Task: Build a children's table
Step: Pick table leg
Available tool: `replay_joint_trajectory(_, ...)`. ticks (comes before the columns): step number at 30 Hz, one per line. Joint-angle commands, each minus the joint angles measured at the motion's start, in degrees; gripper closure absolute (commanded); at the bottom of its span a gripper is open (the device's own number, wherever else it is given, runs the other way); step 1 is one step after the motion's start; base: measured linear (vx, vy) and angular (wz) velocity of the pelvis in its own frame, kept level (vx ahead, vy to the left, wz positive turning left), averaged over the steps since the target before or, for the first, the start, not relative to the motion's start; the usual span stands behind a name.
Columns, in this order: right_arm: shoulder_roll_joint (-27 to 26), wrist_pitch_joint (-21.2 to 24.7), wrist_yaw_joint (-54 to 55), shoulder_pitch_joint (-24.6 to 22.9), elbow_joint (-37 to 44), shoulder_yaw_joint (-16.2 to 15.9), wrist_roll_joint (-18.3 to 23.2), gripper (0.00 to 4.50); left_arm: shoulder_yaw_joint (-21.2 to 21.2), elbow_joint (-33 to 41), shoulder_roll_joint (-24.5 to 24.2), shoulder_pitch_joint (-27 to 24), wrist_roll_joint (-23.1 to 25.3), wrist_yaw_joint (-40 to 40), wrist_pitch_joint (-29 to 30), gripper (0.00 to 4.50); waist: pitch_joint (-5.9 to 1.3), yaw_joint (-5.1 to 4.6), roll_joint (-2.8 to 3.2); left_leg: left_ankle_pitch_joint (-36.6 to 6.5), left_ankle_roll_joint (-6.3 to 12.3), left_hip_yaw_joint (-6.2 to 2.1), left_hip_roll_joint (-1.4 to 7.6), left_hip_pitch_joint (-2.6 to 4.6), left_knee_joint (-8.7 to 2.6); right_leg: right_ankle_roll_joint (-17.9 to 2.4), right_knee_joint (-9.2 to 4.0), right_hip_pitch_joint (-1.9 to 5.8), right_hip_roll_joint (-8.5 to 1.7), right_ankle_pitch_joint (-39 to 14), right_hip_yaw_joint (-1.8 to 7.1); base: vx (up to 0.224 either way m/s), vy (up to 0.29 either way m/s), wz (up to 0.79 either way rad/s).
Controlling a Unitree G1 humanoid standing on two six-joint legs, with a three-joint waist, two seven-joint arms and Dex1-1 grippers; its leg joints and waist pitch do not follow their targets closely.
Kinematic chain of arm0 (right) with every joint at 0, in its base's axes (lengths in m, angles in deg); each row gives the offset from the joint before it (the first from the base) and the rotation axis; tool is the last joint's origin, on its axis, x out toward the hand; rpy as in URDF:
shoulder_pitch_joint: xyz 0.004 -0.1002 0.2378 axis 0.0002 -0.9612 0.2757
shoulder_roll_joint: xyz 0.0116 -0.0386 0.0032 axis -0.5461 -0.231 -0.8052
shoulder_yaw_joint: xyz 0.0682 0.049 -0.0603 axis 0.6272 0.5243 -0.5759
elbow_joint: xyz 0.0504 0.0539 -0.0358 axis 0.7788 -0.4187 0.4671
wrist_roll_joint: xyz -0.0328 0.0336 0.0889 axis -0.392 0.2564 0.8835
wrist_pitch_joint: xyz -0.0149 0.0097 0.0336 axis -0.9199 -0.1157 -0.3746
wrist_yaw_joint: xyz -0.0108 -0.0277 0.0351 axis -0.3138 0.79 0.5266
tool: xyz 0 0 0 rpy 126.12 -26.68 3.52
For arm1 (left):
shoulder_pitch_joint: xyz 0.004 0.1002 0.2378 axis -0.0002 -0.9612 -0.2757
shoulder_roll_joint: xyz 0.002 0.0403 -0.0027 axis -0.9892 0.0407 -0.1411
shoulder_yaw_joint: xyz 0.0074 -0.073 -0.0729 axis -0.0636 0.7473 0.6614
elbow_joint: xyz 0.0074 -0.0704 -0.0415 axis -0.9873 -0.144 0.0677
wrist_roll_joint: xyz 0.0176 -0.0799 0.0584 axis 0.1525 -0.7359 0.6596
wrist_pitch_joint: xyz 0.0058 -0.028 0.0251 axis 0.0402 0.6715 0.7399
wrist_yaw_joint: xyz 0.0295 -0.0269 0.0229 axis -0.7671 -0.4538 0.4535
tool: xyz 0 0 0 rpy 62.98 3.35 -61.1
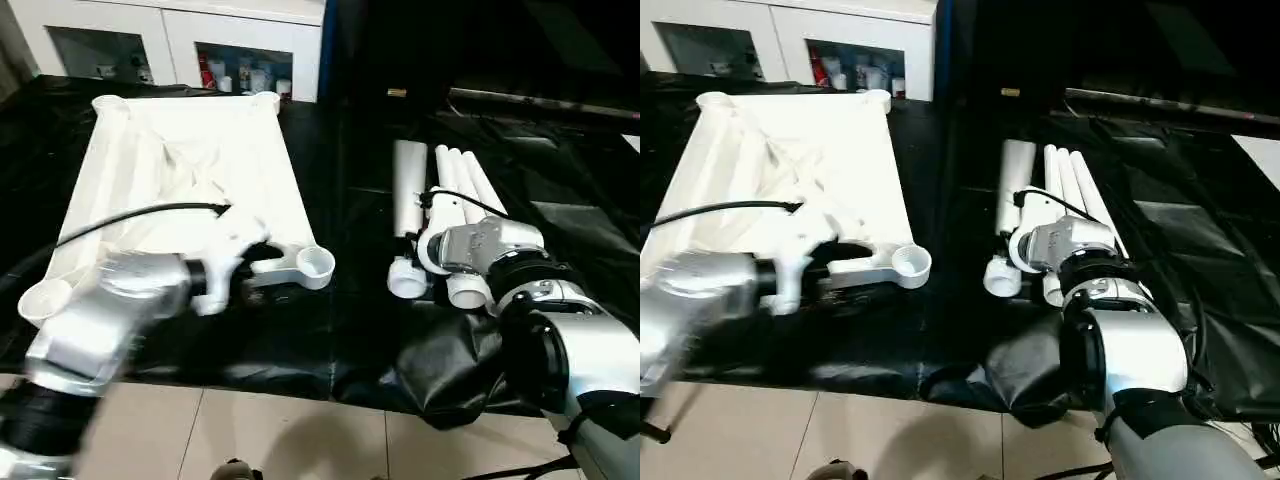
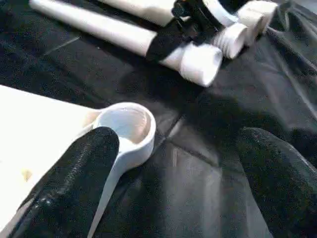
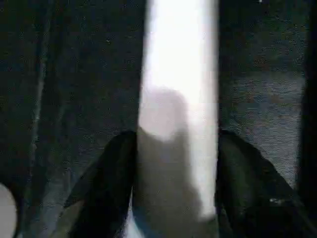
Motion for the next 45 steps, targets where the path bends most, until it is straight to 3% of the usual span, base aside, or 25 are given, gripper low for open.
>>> replay_joint_trajectory(1,1.01,-1.2,-0.69,-0.73,1.91,1.65,1.4,2.41,-0.2,0.33,1.1,0.53,0.2,2.06,0.92,0.0,-4.59,0.18,0.89,-2.95,-1.58,-1.09,3.3,1.07,-3.47,-13.08,-3.06,3.54,-5.11,5.06,3.29,0.0,0.0,0.0)
replay_joint_trajectory(2,1.01,-1.37,-0.75,-0.79,2.0,1.79,1.51,2.41,-0.12,0.24,1.25,0.59,0.14,2.19,1.01,0.0,-4.63,0.26,1.53,-3.14,-1.73,-1.16,3.28,1.1,-3.41,-13.12,-2.95,3.52,-5.12,5.25,3.28,0.0,0.0,0.0)
replay_joint_trajectory(3,0.98,-2.03,-0.9,-0.98,2.33,2.36,1.92,2.46,0.18,-0.09,1.76,0.78,-0.09,2.59,1.35,0.0,-4.64,0.19,1.09,-3.19,-1.71,-1.08,3.29,1.07,-3.39,-13.15,-3.07,3.57,-5.09,5.69,3.3,0.0,0.0,0.0)
replay_joint_trajectory(4,0.99,-3.57,-3.7,-2.03,4.36,2.13,2.25,2.54,1.03,-1.58,3.16,1.55,0.07,4.09,0.57,0.0,-4.67,0.32,1.66,-3.11,-1.55,-1.2,3.2,1.03,-3.33,-13.45,-2.94,3.56,-5.05,6.11,3.23,0.0,0.0,0.0)
replay_joint_trajectory(6,0.92,-4.9,-5.47,-3.16,6.62,2.29,2.92,2.58,1.59,-2.67,4.13,2.11,0.64,5.55,-0.44,0.0,-4.77,0.36,1.18,-2.65,-0.97,-1.2,3.28,1.0,-3.32,-13.43,-3.02,3.79,-5.05,7.4,3.2,0.0,0.0,0.0)
replay_joint_trajectory(9,1.0,-7.71,-8.65,-6.68,14.13,1.18,3.22,2.61,3.17,-5.46,6.25,3.86,1.91,9.24,-2.42,0.0,-4.81,0.46,1.07,-1.76,0.09,-1.24,3.32,1.02,-3.25,-13.64,-3.05,3.82,-5.12,7.79,3.15,0.0,0.0,0.0)
replay_joint_trajectory(13,1.3,-7.45,-11.04,-10.07,20.39,0.45,3.96,2.61,5.11,-7.93,7.97,5.73,2.0,12.11,-3.15,0.0,-4.75,0.76,1.12,-2.3,0.42,-1.18,3.28,1.16,-3.28,-13.35,-3.43,3.74,-5.07,6.06,3.14,0.0,0.0,0.0)
replay_joint_trajectory(15,1.16,-6.18,-15.39,-14.61,29.09,1.02,7.15,2.61,7.6,-7.72,10.56,8.4,-1.78,12.05,-0.25,0.0,-4.76,1.0,1.41,-2.46,0.24,-1.33,3.49,1.23,-3.27,-12.93,-3.37,3.81,-5.26,5.93,3.21,0.0,0.0,0.0)
replay_joint_trajectory(17,1.13,-5.82,-16.59,-15.52,30.7,1.06,7.9,2.62,8.14,-7.82,11.28,9.12,-2.79,11.99,0.5,0.0,-4.81,1.14,1.19,-2.42,0.55,-1.29,3.47,1.28,-3.3,-13.37,-3.42,3.82,-5.21,6.44,3.16,0.0,0.0,0.0)
replay_joint_trajectory(18,1.17,-6.06,-19.58,-17.82,33.81,0.47,8.75,2.62,10.08,-8.73,13.67,11.37,-6.5,11.78,2.85,0.0,-4.7,1.18,1.64,-3.22,0.41,-1.15,3.33,1.24,-3.23,-13.79,-3.62,3.69,-5.18,5.18,3.19,0.0,0.0,0.0)
replay_joint_trajectory(23,0.89,-5.8,-24.87,-20.77,39.6,1.03,12.66,2.62,13.83,-11.2,17.15,14.55,-11.66,12.71,6.93,0.0,-4.66,1.34,1.16,-3.86,0.75,-1.16,3.27,1.05,-3.2,-13.99,-3.81,3.95,-5.23,3.48,3.22,0.0,0.0,0.0)
replay_joint_trajectory(24,1.0,-2.5,-30.43,-23.7,47.11,1.75,18.74,2.62,18.31,-14.18,20.72,18.15,-16.17,14.63,10.13,0.0,-4.64,1.5,1.13,-3.68,1.48,-1.06,3.13,1.09,-3.13,-13.67,-4.08,3.98,-5.14,3.57,3.25,0.0,0.0,0.0)
replay_joint_trajectory(25,1.04,-2.31,-30.71,-23.86,47.5,1.74,19.02,2.62,18.58,-14.36,20.91,18.36,-16.43,14.75,10.34,0.0,-4.74,1.78,0.96,-3.37,2.42,-1.28,3.32,1.1,-3.08,-13.97,-3.99,4.09,-5.35,3.95,3.16,0.0,0.0,0.0)
replay_joint_trajectory(26,1.34,-1.01,-32.66,-25.07,50.3,1.58,20.85,2.62,20.51,-15.66,22.25,19.93,-18.31,15.69,11.91,0.0,-4.76,1.77,1.03,-3.4,2.63,-1.4,3.4,1.08,-3.08,-14.0,-3.94,3.98,-5.43,3.56,3.09,0.0,0.0,0.0)
replay_joint_trajectory(27,2.39,1.61,-36.41,-26.99,54.51,0.73,23.64,2.62,23.48,-18.0,24.36,22.77,-21.56,17.11,13.88,0.0,-4.76,1.89,0.72,-3.06,3.17,-1.32,3.3,1.03,-2.99,-13.88,-4.0,4.09,-5.4,3.33,3.08,0.0,0.0,0.0)
replay_joint_trajectory(29,2.97,3.3,-38.48,-28.08,57.07,0.32,25.45,2.62,25.17,-19.78,25.51,24.9,-24.02,17.67,14.9,0.0,-4.57,2.08,0.62,-3.46,3.92,-1.27,3.19,0.97,-2.95,-13.86,-4.48,3.95,-5.4,1.1,3.03,0.0,0.0,0.0)
replay_joint_trajectory(34,3.7,5.64,-41.26,-29.87,61.37,-0.56,28.7,2.62,26.74,-22.57,27.13,27.79,-26.58,17.93,15.51,0.0,-4.36,2.01,0.89,-4.76,2.74,-1.39,3.2,0.96,-3.14,-12.05,-5.26,3.84,-5.43,-4.93,2.99,0.0,0.0,0.0)
replay_joint_trajectory(35,3.76,5.75,-41.32,-30.11,61.81,-0.65,28.92,2.62,27.01,-22.86,27.32,28.08,-26.58,18.11,15.72,0.0,-4.4,2.04,0.84,-4.76,2.6,-1.39,3.26,1.05,-3.12,-11.83,-5.33,3.79,-5.46,-5.2,2.99,0.0,0.0,0.0)
replay_joint_trajectory(36,3.76,5.85,-41.27,-30.29,62.13,-0.81,28.93,2.62,26.95,-23.15,27.6,28.28,-26.38,18.21,15.74,0.0,-4.44,2.06,1.21,-4.58,2.29,-1.5,3.33,1.06,-3.17,-11.48,-5.21,3.72,-5.38,-5.01,3.0,0.0,0.0,0.0)
replay_joint_trajectory(40,4.55,6.46,-41.74,-31.83,65.43,-2.52,28.87,2.62,26.69,-24.18,28.68,28.95,-26.63,19.34,16.79,0.0,-4.58,2.05,1.21,-4.15,1.95,-1.6,3.44,1.01,-3.2,-11.57,-5.12,3.83,-5.37,-2.67,3.0,0.0,0.0,0.0)
replay_joint_trajectory(41,4.75,5.6,-41.42,-32.09,66.15,-3.45,27.63,2.62,26.56,-24.45,28.98,28.96,-26.66,19.72,16.73,0.0,-4.63,2.06,1.14,-3.93,2.06,-1.62,3.42,1.04,-3.15,-11.67,-5.0,3.84,-5.38,-2.05,2.99,0.0,0.0,0.0)
replay_joint_trajectory(42,5.13,3.96,-40.74,-32.29,66.87,-5.5,25.09,2.62,26.45,-24.66,29.51,28.87,-26.78,20.5,16.3,0.0,-4.61,2.13,1.64,-3.6,2.17,-1.67,3.36,0.94,-3.14,-11.89,-4.91,3.83,-5.45,-1.36,3.0,0.0,0.0,0.0)
replay_joint_trajectory(45,5.6,-1.07,-37.65,-31.98,67.18,-10.95,17.49,2.62,26.78,-25.69,31.09,28.98,-26.29,23.5,14.94,0.0,-4.38,2.02,1.56,-4.86,0.92,-1.63,3.29,0.91,-3.21,-11.09,-5.37,3.74,-5.45,-3.48,3.03,0.0,0.0,0.0)
